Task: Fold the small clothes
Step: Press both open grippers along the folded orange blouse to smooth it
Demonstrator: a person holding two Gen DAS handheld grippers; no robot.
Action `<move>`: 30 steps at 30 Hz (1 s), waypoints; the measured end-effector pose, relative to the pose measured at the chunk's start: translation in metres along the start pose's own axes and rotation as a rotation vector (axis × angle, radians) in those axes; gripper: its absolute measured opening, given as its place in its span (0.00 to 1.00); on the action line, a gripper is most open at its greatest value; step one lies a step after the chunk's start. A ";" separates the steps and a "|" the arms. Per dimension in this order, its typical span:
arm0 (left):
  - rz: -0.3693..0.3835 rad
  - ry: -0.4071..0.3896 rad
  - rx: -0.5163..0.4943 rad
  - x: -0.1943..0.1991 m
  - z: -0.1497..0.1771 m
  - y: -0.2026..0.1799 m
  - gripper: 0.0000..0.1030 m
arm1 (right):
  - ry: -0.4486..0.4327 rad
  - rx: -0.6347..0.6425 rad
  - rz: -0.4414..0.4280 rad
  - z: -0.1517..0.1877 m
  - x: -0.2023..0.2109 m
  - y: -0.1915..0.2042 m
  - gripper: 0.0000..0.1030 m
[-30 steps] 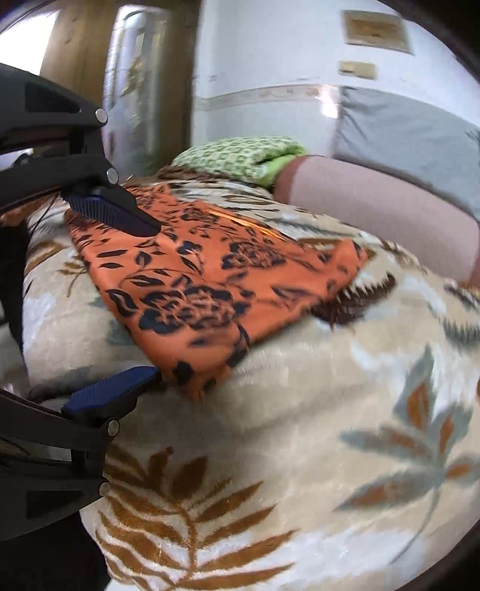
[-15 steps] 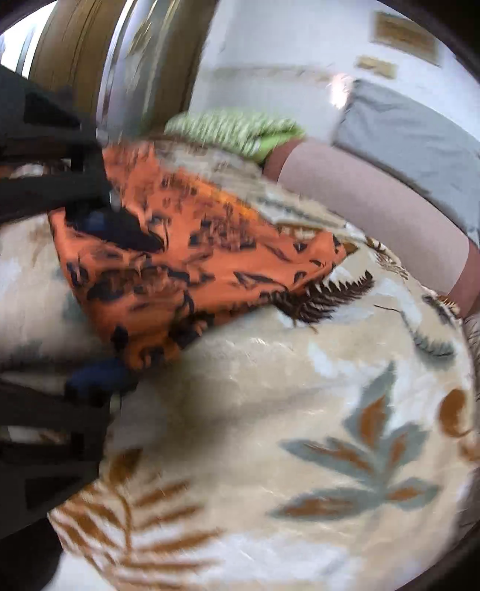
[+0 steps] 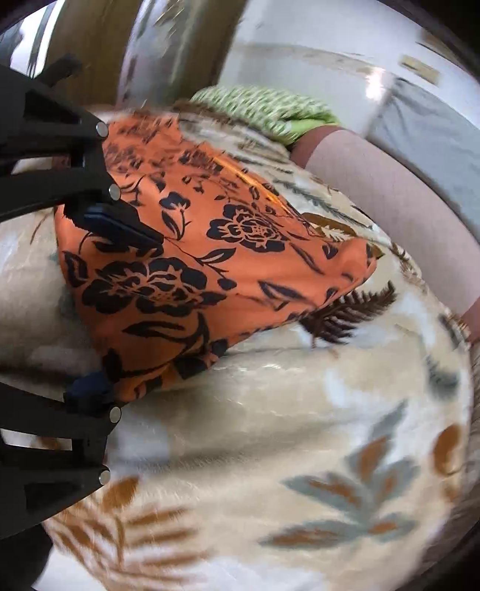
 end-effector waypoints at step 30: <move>0.053 -0.094 0.268 0.052 0.032 0.114 0.63 | -0.147 0.065 -0.065 0.049 0.038 0.070 0.92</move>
Point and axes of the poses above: each gripper's, at about its wrist camera, not at the fingertips, and x roughly against the way its jaws point, y to its left, z to its underside, the point moved 1 cm from there along -x, roughly the way its jaws point, and after that the axes turned 9 degrees about y, right-handed, at the moved point
